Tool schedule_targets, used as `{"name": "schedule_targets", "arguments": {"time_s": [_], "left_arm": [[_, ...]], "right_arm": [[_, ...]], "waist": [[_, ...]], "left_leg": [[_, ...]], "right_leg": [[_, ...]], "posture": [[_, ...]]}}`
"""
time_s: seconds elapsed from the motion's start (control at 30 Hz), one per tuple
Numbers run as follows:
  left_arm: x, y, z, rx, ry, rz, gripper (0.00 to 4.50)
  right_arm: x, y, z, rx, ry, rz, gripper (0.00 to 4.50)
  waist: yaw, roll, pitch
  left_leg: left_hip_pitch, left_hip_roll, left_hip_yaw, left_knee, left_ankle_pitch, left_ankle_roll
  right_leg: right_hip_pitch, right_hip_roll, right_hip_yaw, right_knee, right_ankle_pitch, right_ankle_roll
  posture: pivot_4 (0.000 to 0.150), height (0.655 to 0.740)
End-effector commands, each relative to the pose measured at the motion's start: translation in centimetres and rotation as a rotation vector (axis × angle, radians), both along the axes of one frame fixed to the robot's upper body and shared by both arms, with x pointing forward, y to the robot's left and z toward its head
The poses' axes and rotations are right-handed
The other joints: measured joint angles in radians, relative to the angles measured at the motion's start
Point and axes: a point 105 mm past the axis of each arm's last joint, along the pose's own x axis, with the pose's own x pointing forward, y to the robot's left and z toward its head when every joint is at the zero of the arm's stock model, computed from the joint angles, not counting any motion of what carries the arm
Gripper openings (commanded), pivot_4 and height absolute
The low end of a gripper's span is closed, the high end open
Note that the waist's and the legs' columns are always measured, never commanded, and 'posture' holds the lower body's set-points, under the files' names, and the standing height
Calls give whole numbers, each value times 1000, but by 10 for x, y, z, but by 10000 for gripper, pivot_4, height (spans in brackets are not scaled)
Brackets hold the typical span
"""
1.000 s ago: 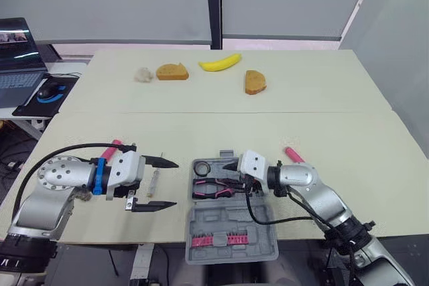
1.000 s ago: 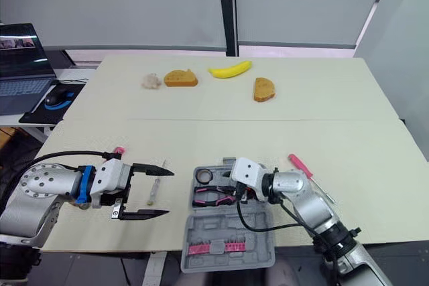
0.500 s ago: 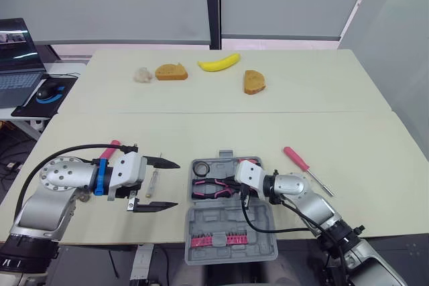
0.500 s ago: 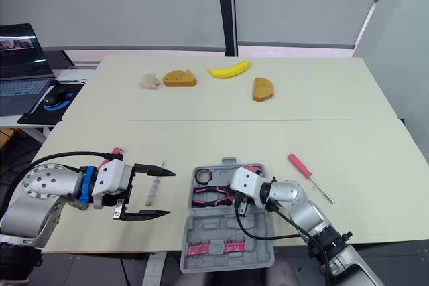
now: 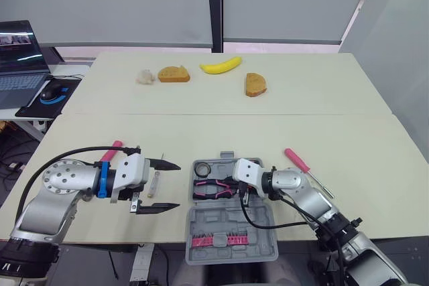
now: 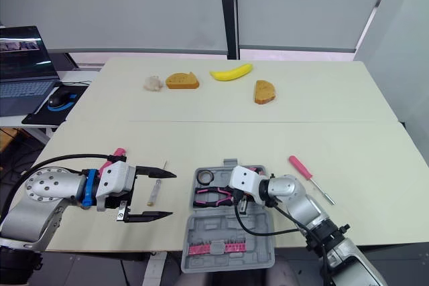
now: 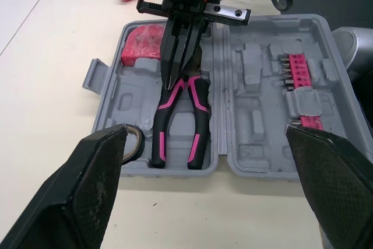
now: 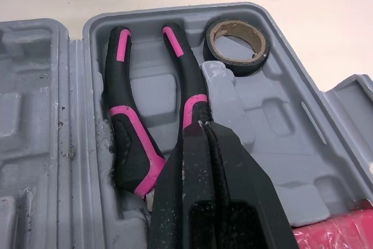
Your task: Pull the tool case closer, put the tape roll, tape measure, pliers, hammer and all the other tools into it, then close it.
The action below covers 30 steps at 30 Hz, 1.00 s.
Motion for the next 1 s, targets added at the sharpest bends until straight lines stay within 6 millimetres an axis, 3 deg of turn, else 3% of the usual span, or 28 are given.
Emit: {"name": "schedule_targets", "arguments": {"time_s": [0.03, 0.13, 0.2, 0.4, 0.5, 0.6, 0.8, 1.0], "left_arm": [[6, 7, 12, -27, -41, 53, 45000], [19, 25, 27, -69, -93, 157, 45000], [24, 47, 37, -75, -88, 246, 45000], [29, 128, 60, -21, -55, 541, 45000], [25, 157, 69, -24, -28, 638, 45000], [21, 186, 75, -37, -5, 743, 45000], [10, 230, 77, -43, 14, 914, 45000], [4, 246, 77, -59, 50, 985, 45000]], "right_arm": [[11, -18, 30, 118, -9, -71, 234], [8, -34, 72, 180, -105, -17, 234], [5, -56, 97, 202, -136, -22, 234], [-8, -151, 133, 81, -147, -114, 12381], [-17, -189, 148, 42, -110, -179, 18937], [-26, -225, 153, -34, -66, -280, 27435], [-35, -274, 152, -70, -45, -429, 44635], [-40, -287, 146, -60, 6, -458, 44635]], "waist": [[3, 0, 1], [3, 1, 2], [2, 2, 2], [2, 2, 3], [2, 3, 3], [2, 3, 3], [0, 2, 3], [0, 2, 3]], "left_leg": [[0, 0, 0, 0, 0, 0], [-2, 0, 0, 0, 0, 0], [-2, 0, 0, 0, 0, 0], [-2, 1, 1, -1, 0, 0], [-2, 1, 3, -2, -1, 1], [-3, 3, 5, -2, -1, 1], [-4, 6, 9, -2, -1, 1], [-4, 8, 12, -2, -1, 1]], "right_leg": [[0, 0, 0, 0, 0, 0], [-1, -1, 0, 0, 0, 0], [-2, -1, 0, 0, 0, 0], [-2, 0, -1, -2, 0, 0], [0, 0, 0, -2, 0, 0], [0, 0, -1, -2, 0, 0], [0, 1, -1, -1, 0, 0], [-1, 1, 0, -1, 0, 0]], "posture": [[1500, 7400], [1500, 7400], [1500, 7400], [1500, 7400], [1500, 7400], [1500, 7400], [1500, 7400], [1500, 7400]]}}
